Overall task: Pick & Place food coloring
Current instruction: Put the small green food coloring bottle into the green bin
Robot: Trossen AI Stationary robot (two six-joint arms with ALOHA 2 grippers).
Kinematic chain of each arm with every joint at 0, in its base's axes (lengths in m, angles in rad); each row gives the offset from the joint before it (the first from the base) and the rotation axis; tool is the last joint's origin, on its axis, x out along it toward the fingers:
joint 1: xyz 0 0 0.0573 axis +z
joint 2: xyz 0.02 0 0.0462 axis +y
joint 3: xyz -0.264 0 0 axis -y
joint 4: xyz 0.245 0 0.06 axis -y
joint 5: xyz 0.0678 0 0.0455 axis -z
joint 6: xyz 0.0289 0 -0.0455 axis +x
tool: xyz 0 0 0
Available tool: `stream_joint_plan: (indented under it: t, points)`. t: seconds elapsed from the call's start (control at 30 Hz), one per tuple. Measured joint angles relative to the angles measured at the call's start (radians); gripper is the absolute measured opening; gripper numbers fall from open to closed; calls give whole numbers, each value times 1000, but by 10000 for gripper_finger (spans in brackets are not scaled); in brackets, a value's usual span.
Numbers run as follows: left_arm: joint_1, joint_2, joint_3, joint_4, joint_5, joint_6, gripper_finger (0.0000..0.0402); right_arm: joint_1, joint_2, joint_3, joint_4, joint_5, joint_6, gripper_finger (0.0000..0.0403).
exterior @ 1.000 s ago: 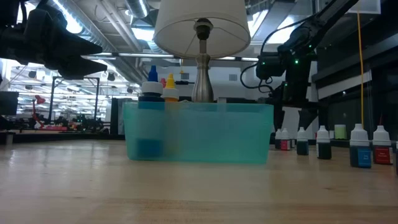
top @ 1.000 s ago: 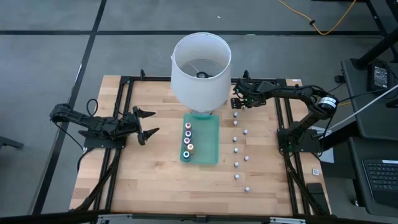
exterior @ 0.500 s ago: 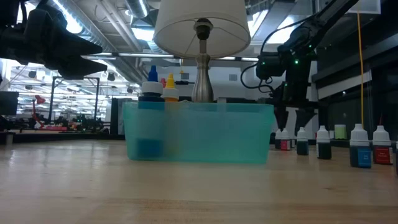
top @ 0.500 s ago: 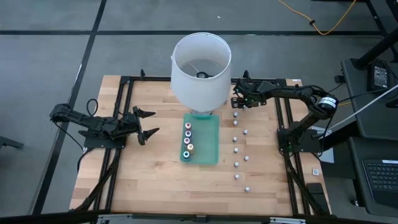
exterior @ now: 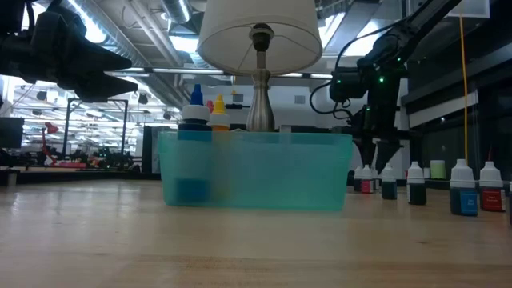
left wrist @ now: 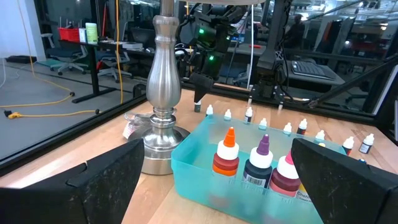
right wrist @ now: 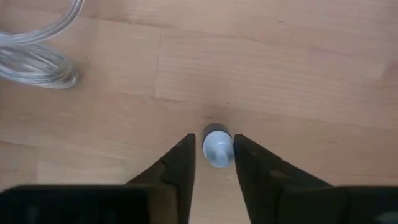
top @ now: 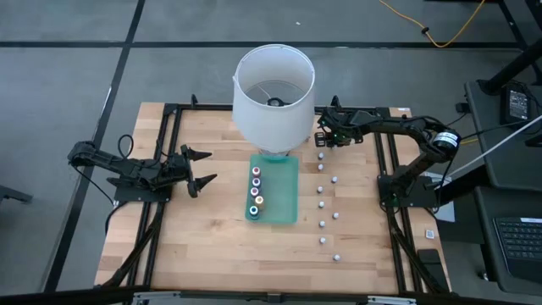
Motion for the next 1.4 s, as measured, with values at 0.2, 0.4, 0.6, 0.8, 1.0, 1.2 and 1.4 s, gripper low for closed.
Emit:
stream_joint_plan:
  t: [0.2,0.4,0.6,0.8,1.0,1.2,1.4]
  points:
    - [0,0,0,0,0,0,400,0,0,0,-9,0,23,73]
    - [0,0,0,0,0,0,400,0,0,1,-16,1,21,65]
    - [0,0,0,0,0,0,400,-4,-7,1,-56,0,-5,68]
    - [0,0,0,0,0,0,400,-22,-85,0,-109,0,-33,62]
    - [0,0,0,0,0,0,400,-11,-176,0,-204,-5,-104,63]
    - [0,0,0,0,0,0,400,57,-276,0,-291,-11,-183,60]
    - [0,0,0,0,0,0,400,142,-367,-48,-327,-46,-212,60]
